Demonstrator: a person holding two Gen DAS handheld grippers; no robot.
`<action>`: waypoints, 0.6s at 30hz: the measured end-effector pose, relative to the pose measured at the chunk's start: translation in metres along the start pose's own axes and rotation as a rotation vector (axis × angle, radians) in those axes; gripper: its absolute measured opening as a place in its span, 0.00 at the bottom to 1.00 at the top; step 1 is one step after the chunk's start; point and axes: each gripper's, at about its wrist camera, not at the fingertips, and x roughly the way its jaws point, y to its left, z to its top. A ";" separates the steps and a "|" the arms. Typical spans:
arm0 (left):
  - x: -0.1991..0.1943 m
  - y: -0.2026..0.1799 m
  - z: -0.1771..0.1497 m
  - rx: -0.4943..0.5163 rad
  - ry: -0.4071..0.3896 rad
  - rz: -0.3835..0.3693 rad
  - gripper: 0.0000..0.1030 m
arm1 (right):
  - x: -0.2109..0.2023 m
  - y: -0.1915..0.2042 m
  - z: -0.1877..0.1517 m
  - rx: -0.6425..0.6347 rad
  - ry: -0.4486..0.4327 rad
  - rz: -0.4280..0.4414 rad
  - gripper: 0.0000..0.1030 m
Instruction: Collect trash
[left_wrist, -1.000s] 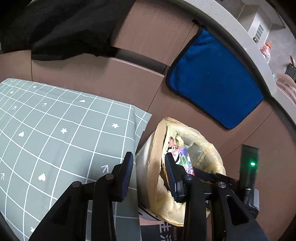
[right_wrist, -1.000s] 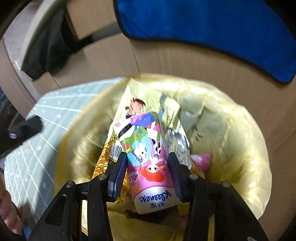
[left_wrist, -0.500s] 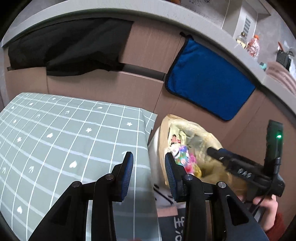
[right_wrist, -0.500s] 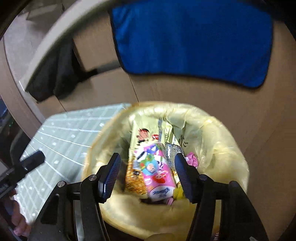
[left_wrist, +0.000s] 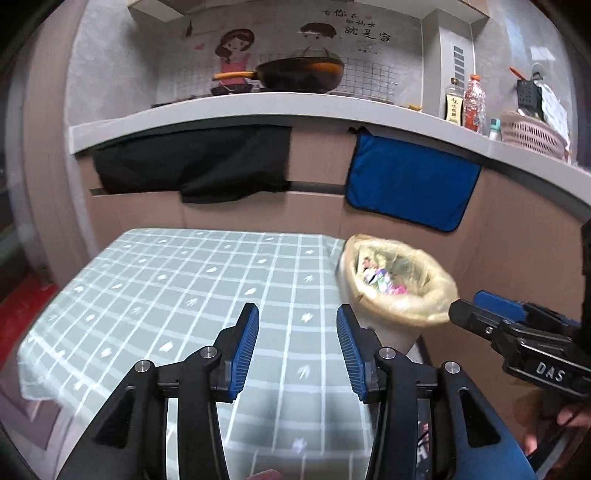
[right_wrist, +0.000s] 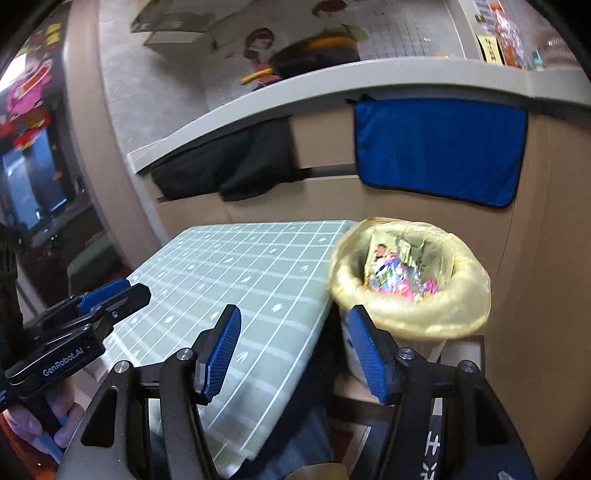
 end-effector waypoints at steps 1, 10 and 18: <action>-0.006 0.000 -0.004 0.008 -0.004 0.023 0.44 | -0.006 0.006 -0.005 -0.009 -0.007 -0.006 0.57; -0.059 0.018 -0.031 -0.039 -0.076 0.176 0.44 | -0.046 0.054 -0.042 -0.088 -0.078 -0.033 0.58; -0.083 0.034 -0.037 -0.078 -0.120 0.209 0.44 | -0.056 0.072 -0.047 -0.094 -0.084 -0.020 0.58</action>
